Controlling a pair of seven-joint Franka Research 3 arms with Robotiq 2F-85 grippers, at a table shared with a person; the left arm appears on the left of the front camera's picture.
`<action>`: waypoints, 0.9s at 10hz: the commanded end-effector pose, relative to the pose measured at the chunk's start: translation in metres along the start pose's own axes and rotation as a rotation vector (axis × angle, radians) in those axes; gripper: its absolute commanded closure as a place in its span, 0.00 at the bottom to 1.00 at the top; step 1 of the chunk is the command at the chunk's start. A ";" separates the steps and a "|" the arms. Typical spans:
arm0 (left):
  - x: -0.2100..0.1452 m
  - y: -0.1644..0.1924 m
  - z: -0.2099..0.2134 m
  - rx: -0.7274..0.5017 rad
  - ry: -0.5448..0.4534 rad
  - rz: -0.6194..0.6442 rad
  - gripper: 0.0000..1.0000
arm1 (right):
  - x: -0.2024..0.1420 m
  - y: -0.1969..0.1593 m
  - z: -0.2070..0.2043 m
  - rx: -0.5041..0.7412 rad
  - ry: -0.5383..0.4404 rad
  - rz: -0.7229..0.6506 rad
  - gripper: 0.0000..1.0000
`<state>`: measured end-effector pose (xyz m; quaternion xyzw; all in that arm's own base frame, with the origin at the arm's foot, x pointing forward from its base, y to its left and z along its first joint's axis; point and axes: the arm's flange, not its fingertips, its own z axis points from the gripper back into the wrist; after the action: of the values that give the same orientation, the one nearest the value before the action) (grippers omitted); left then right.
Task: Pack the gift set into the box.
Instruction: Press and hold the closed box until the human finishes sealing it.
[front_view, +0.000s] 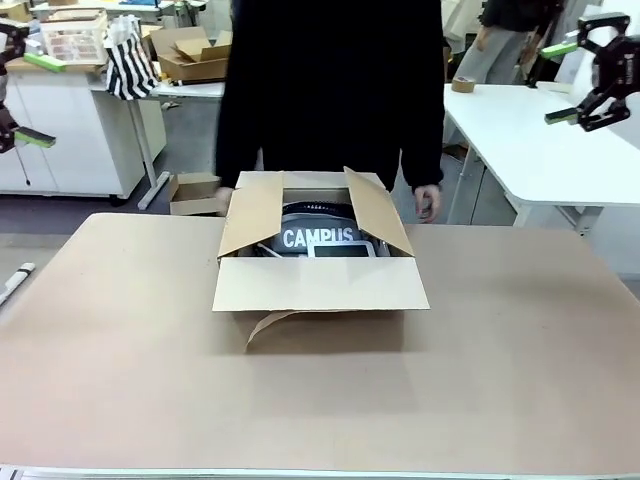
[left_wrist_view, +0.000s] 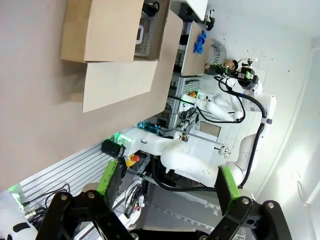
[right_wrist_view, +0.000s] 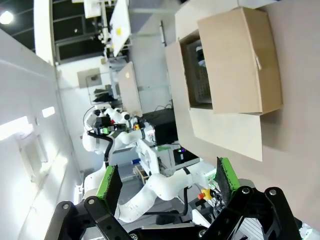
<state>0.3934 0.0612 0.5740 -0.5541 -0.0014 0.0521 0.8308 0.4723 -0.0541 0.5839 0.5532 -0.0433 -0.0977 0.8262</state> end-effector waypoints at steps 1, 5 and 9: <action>-0.002 -0.002 0.000 -0.011 0.007 -0.006 0.00 | -0.001 0.001 0.003 -0.012 -0.003 0.009 0.00; -0.002 -0.002 0.000 -0.011 0.007 -0.006 0.00 | -0.001 0.001 0.003 -0.012 -0.003 0.009 0.00; -0.002 -0.002 0.000 -0.011 0.007 -0.006 0.00 | -0.001 0.001 0.003 -0.012 -0.003 0.009 0.00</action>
<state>0.3934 0.0612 0.5740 -0.5541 -0.0013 0.0520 0.8308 0.4721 -0.0554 0.5839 0.5531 -0.0440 -0.0988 0.8261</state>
